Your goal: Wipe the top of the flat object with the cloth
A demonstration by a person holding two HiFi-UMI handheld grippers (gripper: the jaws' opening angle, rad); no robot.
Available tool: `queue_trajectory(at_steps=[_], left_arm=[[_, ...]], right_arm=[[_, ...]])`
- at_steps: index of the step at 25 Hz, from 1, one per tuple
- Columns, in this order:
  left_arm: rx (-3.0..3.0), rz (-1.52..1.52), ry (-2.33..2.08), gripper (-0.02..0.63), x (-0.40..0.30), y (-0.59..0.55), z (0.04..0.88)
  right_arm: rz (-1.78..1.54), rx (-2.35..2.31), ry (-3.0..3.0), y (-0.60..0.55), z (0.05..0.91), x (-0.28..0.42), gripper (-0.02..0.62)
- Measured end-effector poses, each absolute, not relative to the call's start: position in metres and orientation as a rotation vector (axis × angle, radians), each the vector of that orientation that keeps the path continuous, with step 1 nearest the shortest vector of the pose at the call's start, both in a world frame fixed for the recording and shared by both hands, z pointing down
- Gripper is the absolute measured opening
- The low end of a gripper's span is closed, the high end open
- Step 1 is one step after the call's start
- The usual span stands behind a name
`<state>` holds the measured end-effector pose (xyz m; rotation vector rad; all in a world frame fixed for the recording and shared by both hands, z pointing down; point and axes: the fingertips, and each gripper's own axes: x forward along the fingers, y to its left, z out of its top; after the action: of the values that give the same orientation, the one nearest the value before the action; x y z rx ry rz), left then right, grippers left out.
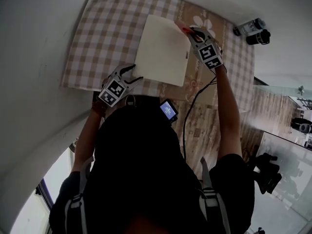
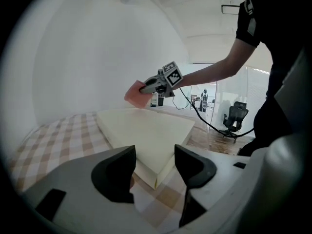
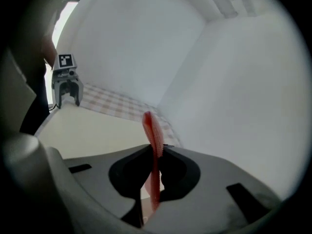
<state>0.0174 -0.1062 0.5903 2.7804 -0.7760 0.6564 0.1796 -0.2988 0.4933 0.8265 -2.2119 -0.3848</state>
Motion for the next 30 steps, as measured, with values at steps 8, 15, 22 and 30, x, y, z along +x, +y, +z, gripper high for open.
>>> queue_trajectory(at_steps=[8,15,22,30], left_arm=[[2.782,0.684,-0.761,0.265,0.018,-0.109,0.593],[2.774,0.689,-0.762,0.265,0.018,-0.109,0.595],[2.773,0.688,-0.766,0.268,0.017,-0.109,0.595],[2.768,0.671,-0.776,0.268,0.016,-0.109,0.597]], right_arm=[[-0.382,0.860,-2.095,-0.359,0.523,0.206,0.021],[-0.276,0.743,-2.043,-0.342,0.579,0.209,0.021],[-0.131,0.759,-2.074,-0.335,0.592,0.210,0.018],[-0.043,0.720,-2.054,-0.323,0.596,0.209,0.020]])
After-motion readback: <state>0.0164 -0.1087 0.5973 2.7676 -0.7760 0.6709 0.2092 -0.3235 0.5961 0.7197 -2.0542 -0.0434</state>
